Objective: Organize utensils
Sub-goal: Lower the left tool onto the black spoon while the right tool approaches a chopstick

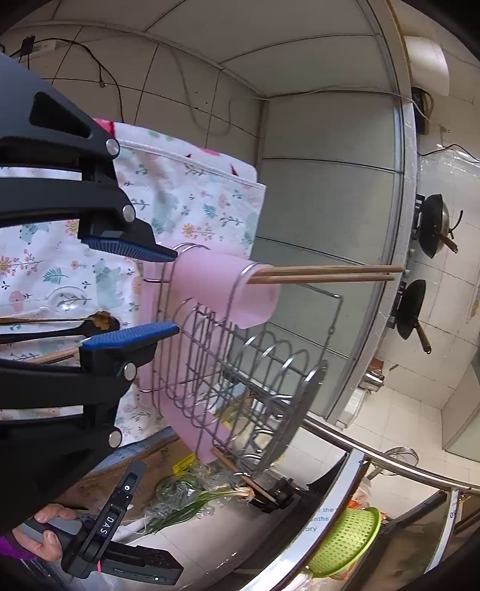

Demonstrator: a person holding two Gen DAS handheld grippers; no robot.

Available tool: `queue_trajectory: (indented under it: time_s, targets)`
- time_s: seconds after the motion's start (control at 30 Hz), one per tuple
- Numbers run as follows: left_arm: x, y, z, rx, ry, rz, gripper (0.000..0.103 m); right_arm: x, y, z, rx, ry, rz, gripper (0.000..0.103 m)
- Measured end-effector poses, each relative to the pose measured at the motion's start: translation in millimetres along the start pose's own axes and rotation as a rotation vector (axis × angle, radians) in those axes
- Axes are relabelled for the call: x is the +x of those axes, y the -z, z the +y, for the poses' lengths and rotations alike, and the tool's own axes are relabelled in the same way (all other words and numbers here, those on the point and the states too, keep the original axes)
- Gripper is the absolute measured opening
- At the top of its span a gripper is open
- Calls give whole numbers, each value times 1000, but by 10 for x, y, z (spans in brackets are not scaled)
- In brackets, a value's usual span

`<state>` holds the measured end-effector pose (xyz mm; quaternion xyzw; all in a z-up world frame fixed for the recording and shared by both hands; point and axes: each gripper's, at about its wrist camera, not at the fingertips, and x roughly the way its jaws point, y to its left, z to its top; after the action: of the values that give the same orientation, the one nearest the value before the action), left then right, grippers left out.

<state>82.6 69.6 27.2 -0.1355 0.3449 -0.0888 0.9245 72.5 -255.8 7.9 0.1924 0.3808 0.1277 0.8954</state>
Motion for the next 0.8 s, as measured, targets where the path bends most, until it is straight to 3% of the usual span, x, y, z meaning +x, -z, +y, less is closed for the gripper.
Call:
queue_trajectory:
  time_s: [0.27, 0.63, 0.8]
  targets:
    - [198, 420, -24, -5, 29, 118, 33, 195, 336, -52, 27, -9, 99, 29]
    - [409, 789, -148, 4, 99, 254, 29, 316, 515, -114, 50, -22, 166, 29]
    - [509, 885, -228, 30, 118, 295, 18, 335, 531, -123, 54, -30, 173, 29]
